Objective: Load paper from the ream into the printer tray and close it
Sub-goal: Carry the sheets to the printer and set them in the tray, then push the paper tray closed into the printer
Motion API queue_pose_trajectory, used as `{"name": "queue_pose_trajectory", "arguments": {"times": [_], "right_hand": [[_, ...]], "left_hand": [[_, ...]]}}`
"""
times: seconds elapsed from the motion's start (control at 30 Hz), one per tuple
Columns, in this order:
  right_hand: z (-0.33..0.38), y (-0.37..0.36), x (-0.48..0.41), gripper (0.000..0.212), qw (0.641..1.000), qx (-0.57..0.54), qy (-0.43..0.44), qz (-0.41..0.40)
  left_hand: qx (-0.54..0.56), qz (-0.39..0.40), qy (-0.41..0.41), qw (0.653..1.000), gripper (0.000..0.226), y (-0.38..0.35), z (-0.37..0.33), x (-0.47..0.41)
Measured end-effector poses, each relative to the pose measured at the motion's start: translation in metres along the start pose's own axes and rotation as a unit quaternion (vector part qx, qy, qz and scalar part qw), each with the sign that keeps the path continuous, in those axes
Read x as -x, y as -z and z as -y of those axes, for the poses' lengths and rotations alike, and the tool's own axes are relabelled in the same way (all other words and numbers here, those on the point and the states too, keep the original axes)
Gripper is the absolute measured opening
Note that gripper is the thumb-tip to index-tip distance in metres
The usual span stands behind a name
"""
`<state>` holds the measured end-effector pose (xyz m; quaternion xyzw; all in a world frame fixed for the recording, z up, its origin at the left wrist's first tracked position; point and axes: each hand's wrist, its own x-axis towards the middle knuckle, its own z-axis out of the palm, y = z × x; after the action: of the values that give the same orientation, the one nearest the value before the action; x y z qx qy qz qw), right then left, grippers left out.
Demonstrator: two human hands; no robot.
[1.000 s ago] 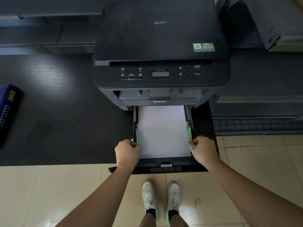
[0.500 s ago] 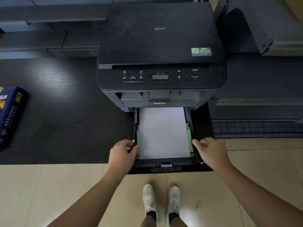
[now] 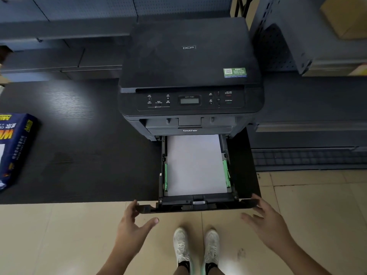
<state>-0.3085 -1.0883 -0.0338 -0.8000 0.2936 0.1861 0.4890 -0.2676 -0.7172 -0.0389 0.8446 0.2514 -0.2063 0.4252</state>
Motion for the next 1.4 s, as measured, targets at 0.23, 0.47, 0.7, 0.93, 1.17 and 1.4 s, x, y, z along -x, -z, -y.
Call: {"name": "queue_pose_trajectory", "arguments": {"times": [0.23, 0.47, 0.7, 0.93, 1.17, 1.4], "right_hand": [[0.008, -0.019, -0.006, 0.064, 0.996, -0.051, 0.013, -0.072], [0.033, -0.021, -0.044, 0.053, 0.994, -0.028, 0.043, -0.094], [0.086, -0.019, -0.103, 0.017, 0.988, -0.010, 0.059, -0.143], [0.130, -0.023, -0.153, 0.033, 0.980, 0.006, 0.069, -0.187], [0.139, -0.030, -0.162, 0.043, 0.972, -0.014, 0.088, -0.216], [0.145, -0.032, -0.171, 0.039, 0.973, -0.011, 0.069, -0.222]], "left_hand": [[0.079, -0.053, 0.032, 0.995, 0.069, -0.007, -0.014, -0.010], [0.054, -0.057, 0.008, 0.997, 0.071, -0.002, -0.053, -0.045], [0.036, -0.067, -0.037, 0.996, 0.084, -0.005, -0.104, -0.100], [0.014, -0.095, -0.083, 0.992, 0.032, -0.011, -0.145, -0.157], [0.042, -0.119, -0.096, 0.987, 0.044, -0.019, -0.156, -0.168], [0.077, -0.101, -0.092, 0.988, 0.040, -0.019, -0.165, -0.169]]}}
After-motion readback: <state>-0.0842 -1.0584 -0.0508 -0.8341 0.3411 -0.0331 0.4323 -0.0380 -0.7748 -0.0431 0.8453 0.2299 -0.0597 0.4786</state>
